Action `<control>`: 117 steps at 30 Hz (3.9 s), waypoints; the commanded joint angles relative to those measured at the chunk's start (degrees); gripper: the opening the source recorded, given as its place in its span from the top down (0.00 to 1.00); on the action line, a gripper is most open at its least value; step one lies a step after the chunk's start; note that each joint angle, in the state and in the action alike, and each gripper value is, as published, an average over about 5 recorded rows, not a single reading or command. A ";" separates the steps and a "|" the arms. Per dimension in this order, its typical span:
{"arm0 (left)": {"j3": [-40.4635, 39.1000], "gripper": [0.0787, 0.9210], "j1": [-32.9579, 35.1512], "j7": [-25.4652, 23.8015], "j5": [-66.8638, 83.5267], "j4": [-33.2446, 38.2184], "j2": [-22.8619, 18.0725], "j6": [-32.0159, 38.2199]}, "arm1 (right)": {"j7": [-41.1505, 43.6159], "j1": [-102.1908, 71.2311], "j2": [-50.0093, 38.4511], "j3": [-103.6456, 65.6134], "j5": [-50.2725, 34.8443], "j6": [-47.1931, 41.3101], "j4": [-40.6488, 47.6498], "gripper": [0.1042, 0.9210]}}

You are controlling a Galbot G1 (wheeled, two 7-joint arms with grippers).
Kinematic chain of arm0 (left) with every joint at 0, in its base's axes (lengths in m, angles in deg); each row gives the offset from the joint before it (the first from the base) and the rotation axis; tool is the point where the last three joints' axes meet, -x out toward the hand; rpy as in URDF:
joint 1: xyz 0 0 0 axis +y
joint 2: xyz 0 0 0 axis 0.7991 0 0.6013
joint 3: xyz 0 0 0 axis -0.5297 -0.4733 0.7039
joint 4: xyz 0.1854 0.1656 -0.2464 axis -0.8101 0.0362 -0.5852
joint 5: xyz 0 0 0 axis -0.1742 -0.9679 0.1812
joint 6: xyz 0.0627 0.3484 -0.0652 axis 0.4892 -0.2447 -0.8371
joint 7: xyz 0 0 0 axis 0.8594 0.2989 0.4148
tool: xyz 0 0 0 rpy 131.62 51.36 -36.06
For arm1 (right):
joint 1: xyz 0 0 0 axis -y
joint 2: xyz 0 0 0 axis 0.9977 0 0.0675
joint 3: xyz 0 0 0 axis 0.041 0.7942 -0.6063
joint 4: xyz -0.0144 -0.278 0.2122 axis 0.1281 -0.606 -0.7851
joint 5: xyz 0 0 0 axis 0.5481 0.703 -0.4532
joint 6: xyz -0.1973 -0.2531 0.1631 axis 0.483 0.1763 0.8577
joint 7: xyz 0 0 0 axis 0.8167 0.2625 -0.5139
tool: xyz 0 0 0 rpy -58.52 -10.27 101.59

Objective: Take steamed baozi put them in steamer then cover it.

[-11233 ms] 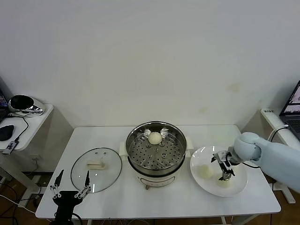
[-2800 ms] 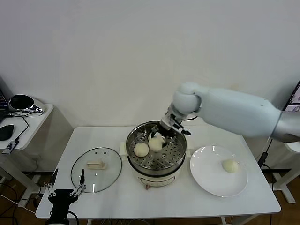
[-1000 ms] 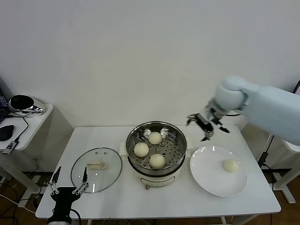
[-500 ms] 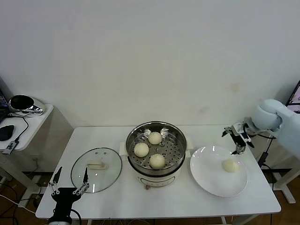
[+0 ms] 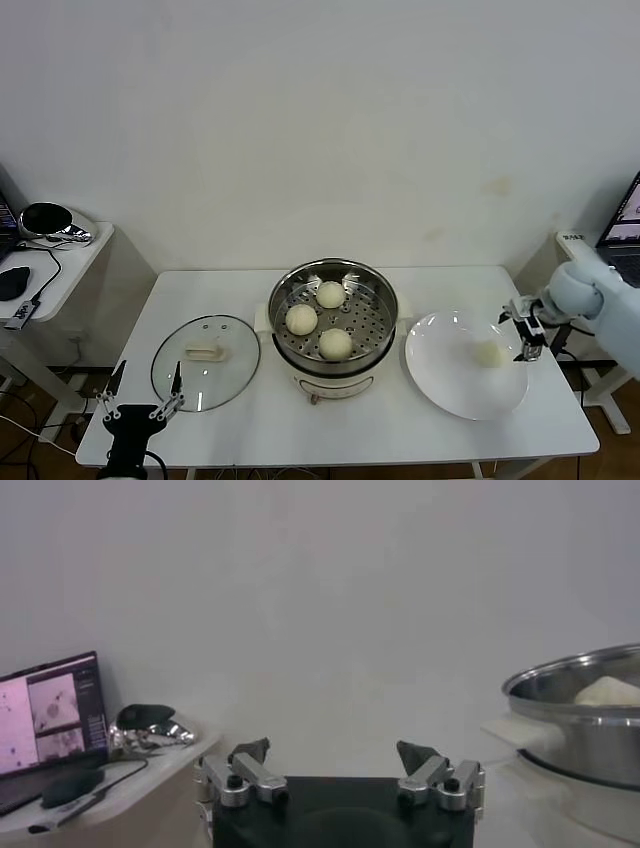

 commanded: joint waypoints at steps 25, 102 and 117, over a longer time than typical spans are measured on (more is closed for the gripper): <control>0.44 0.12 0.06 -0.06 -0.11 -0.28 -0.43 0.12 | -0.41 -4.87 10.06 -4.51 5.98 -1.03 10.36 0.33; -0.93 0.12 -2.40 -0.14 0.08 -1.24 -0.42 0.05 | -21.24 34.70 27.34 40.51 -43.34 -35.53 -8.41 0.44; -0.95 0.12 -3.00 -0.17 0.39 -1.35 0.03 -0.10 | -32.10 33.78 10.27 27.03 -50.69 -30.22 -24.54 0.12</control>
